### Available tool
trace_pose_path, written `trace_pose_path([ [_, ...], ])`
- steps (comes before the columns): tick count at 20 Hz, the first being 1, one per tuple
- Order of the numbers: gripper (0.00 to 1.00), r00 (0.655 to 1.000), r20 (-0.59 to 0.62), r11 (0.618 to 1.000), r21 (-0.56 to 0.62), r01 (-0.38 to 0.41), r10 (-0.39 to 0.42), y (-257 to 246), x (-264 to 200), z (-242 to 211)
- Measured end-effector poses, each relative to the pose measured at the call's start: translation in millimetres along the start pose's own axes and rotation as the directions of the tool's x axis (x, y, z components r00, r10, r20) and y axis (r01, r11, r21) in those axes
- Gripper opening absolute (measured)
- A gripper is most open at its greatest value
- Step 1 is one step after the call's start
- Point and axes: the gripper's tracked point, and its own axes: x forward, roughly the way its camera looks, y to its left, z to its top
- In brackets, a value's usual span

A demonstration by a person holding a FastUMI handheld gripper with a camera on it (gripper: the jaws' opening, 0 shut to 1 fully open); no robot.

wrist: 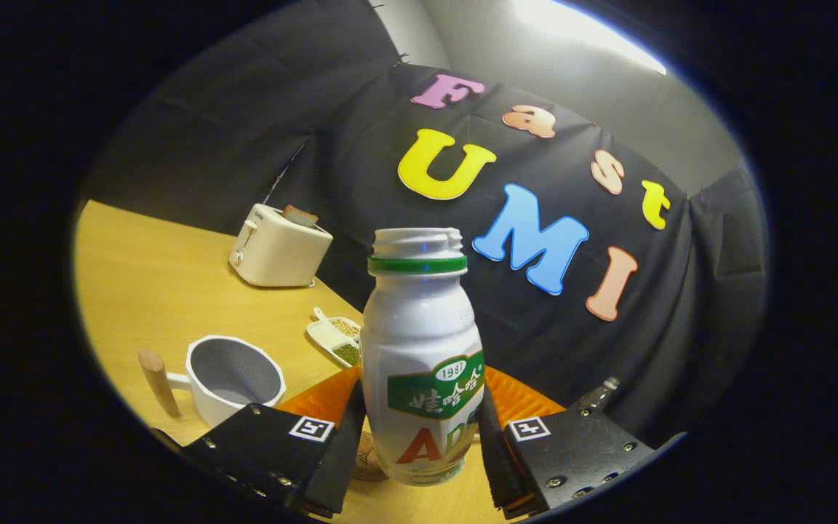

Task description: Take the bottle from table, then pour the juice into the cup, finally place the bottle on the coaster

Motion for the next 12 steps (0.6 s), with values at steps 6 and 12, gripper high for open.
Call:
trace_pose_path([
  [6, 0.72, 0.999, -0.012, 0.967, 0.253, -0.026, 0.03, 7, 20, -31],
  [12, 0.72, 0.999, -0.015, 0.922, 0.387, -0.026, 0.035, 7, 35, -49],
])
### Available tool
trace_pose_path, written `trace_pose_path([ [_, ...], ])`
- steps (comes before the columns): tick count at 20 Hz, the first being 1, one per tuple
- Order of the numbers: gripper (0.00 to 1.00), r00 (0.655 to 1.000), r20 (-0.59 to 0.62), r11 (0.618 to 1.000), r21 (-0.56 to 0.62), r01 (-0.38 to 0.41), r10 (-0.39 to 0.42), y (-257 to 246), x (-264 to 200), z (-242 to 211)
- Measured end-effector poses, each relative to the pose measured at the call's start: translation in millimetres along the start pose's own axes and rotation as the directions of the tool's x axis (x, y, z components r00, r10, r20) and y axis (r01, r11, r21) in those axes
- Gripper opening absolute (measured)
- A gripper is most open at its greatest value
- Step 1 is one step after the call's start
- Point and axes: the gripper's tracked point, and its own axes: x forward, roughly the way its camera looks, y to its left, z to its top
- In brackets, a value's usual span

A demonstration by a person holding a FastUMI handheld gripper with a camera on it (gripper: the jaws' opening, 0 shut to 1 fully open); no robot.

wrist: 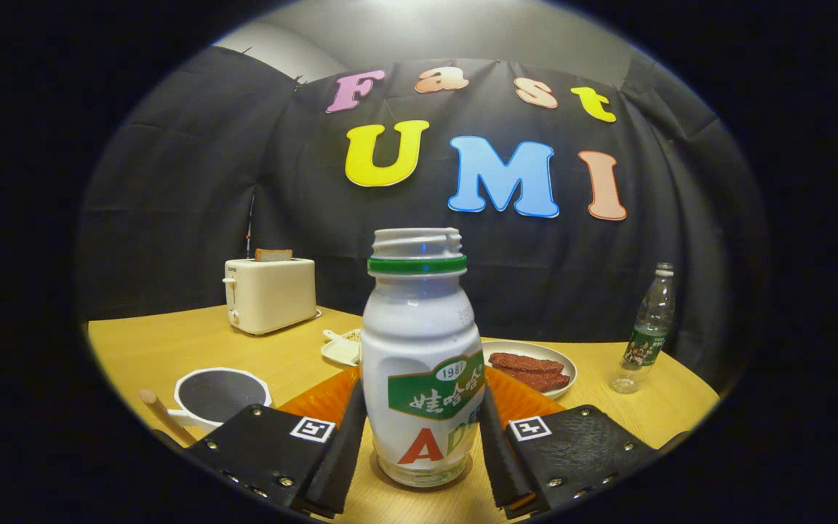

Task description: Take the bottle from table, then pour the juice into the cup, finally place the bottle on the coaster

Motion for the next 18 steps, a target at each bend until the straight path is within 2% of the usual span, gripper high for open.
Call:
trace_pose_path([
  [9, 0.72, 0.999, -0.045, 1.0, 0.02, -0.005, 0.006, 1, 15, -12],
  [15, 0.72, 0.999, -0.033, 0.998, 0.056, -0.002, 0.004, -3, 14, -12],
  [18, 0.76, 0.999, -0.034, 0.999, 0.053, -0.005, 0.007, -1, 15, -13],
])
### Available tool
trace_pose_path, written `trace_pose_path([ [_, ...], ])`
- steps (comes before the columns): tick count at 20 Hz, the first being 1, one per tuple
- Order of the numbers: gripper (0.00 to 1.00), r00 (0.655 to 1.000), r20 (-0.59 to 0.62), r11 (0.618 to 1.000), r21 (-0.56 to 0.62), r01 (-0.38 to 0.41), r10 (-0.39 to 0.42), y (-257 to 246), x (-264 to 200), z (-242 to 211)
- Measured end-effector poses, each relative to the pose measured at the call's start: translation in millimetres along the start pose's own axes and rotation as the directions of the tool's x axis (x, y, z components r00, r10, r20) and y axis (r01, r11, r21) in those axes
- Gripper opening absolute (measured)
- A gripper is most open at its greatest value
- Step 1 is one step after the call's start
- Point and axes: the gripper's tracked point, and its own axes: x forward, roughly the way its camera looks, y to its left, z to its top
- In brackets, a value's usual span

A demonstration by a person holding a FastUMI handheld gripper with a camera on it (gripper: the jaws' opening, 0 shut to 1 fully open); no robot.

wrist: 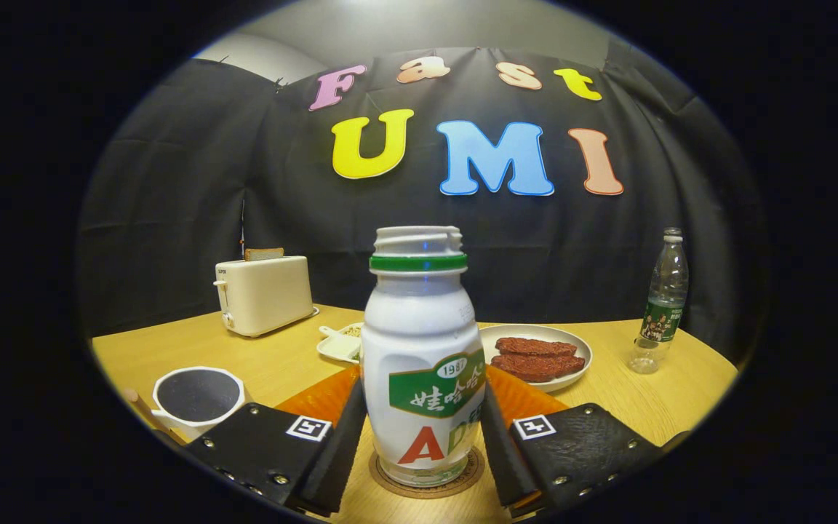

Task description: Take the bottle from table, then pour the juice into the cup, finally place the bottle on the coaster

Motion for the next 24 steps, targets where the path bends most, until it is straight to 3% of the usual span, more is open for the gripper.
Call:
trace_pose_path([
  [4, 0.8, 1.0, -0.004, 1.0, 0.007, -0.009, 0.009, 3, -2, 0],
  [5, 0.92, 1.0, 0.008, 1.0, 0.021, -0.008, 0.008, 4, -3, 5],
  [6, 0.94, 1.0, 0.024, 1.0, 0.03, -0.008, 0.007, 4, -6, 10],
  [15, 0.94, 0.979, 0.205, 0.999, 0.032, 0.01, -0.017, 5, -56, 83],
  [24, 0.94, 0.931, 0.36, 0.998, 0.009, 0.059, -0.058, -10, -122, 134],
])
